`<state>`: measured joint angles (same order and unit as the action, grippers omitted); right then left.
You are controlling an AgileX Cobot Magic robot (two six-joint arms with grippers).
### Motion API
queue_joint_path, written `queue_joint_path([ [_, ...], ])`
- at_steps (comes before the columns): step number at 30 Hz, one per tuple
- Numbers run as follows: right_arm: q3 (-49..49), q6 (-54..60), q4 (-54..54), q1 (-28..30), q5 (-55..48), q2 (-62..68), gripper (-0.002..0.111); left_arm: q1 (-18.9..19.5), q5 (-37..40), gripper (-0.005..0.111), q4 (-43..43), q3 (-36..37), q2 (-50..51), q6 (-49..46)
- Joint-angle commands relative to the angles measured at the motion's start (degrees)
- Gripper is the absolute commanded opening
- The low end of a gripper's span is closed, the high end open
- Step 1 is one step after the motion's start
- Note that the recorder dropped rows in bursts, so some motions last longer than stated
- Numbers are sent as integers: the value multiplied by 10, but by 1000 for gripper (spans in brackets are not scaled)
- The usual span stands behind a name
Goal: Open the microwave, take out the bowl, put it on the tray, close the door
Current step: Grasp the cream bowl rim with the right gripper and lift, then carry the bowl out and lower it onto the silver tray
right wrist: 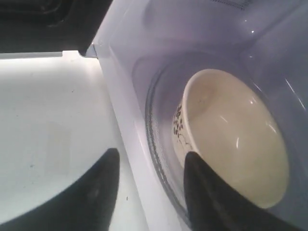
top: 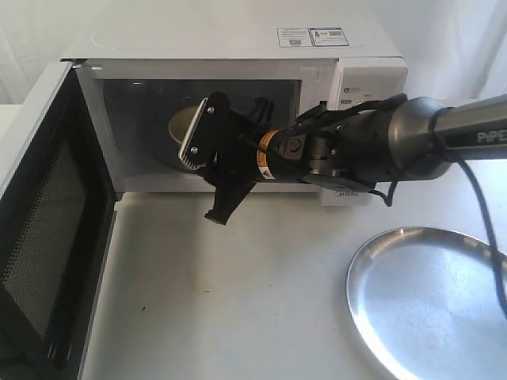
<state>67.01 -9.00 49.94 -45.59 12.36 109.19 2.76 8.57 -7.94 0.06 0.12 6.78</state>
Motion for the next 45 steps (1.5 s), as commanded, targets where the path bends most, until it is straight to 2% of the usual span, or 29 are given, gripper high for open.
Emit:
queue_joint_path([
  [1, 57, 7, -2, 0, -5, 49, 51, 0, 0, 0, 2, -1, -1, 4],
  [7, 146, 28, -2, 0, -56, 106, 51, 0, 0, 0, 2, -1, -1, 4],
  [12, 191, 29, -2, 0, -96, 159, 44, 0, 0, 0, 2, -1, -1, 4],
  [13, 192, 29, -2, 0, -100, 160, 35, 0, 0, 0, 2, -1, -1, 4],
  [14, 192, 29, -2, 0, -102, 160, 16, 0, 0, 0, 2, -1, -1, 4],
  [15, 190, 22, -3, -1, -102, 156, 1, 0, 0, 0, 2, -1, -1, 4],
  [16, 183, 9, -4, -6, -101, 148, 0, 0, 0, 0, 2, -1, -1, 4],
  [19, 148, -13, -16, -24, -96, 117, 0, 0, 0, 0, 2, -1, -1, 4],
  [22, 88, -110, -16, -54, -124, 64, 0, 0, 0, 0, 2, -1, -1, 4],
  [26, -37, -196, -17, -100, -138, -31, 0, 0, 0, 0, 2, -1, -1, 4],
  [27, -101, -260, -25, -118, -149, -76, 0, 0, 0, 0, 2, -1, -1, 4],
  [28, -130, -264, -25, -125, -156, -101, 0, 0, 0, 0, 2, -1, -1, 4],
  [30, -208, -294, -25, -139, -222, -173, 0, 0, 0, 0, 2, -1, -1, 4],
  [32, -279, -353, -17, -150, -334, -230, 0, 0, 0, 0, 2, -1, -1, 4],
  [33, -324, -421, 9, -150, -393, -260, 0, 0, 0, 0, 2, -1, -1, 4],
  [36, -410, -633, 130, -150, -479, -297, 0, 0, 0, 0, 2, -1, -1, 4],
  [40, -438, -667, 183, -149, -433, -296, 0, 0, 0, 0, 2, -1, -1, 4],
  [43, -438, -667, 175, -149, -432, -296, 1, 0, 0, 0, 2, -1, -1, 4],
  [45, -438, -667, 166, -149, -440, -296, 13, 0, 0, 0, 2, -1, -1, 4],
])
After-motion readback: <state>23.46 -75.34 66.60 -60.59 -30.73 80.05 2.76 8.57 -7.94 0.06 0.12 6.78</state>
